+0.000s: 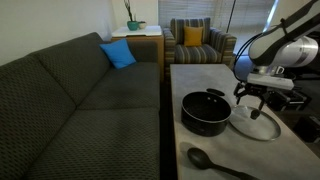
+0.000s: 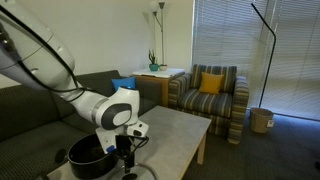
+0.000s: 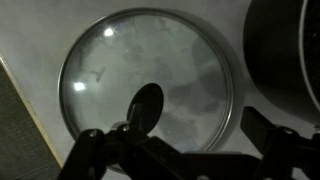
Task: Place the lid on the pot
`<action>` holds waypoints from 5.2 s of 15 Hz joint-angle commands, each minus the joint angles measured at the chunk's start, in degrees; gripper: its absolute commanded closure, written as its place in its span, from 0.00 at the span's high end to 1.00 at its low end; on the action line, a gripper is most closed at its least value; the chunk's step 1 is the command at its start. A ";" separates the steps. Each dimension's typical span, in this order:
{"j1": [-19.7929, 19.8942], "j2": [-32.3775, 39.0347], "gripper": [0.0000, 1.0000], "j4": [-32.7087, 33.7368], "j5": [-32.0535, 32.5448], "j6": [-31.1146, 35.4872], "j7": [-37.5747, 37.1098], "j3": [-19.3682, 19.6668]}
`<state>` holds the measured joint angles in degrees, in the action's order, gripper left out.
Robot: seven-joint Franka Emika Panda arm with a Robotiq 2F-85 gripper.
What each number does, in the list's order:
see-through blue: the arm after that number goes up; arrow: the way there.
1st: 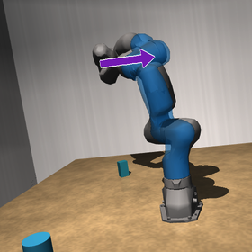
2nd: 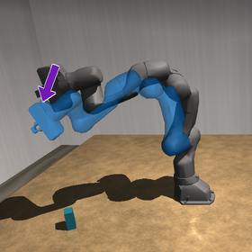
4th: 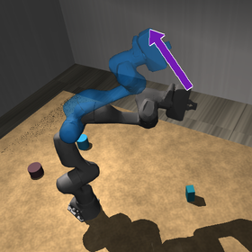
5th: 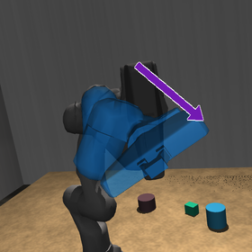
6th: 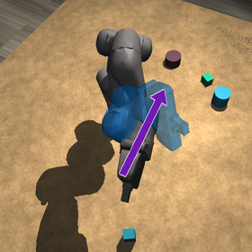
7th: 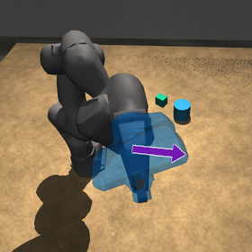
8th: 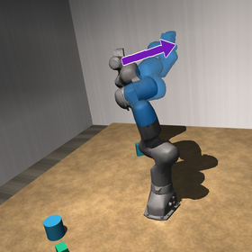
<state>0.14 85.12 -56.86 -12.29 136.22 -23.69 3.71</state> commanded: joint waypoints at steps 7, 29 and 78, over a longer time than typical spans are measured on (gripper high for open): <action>1.31 0.38 1.00 -2.59 0.01 1.63 -9.14 1.64; 4.84 0.45 1.00 -2.38 -1.11 4.45 -7.21 0.26; -1.30 -0.02 0.29 -10.25 0.55 12.07 -18.94 3.70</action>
<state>-1.45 85.10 -66.14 -12.16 148.77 -42.43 7.53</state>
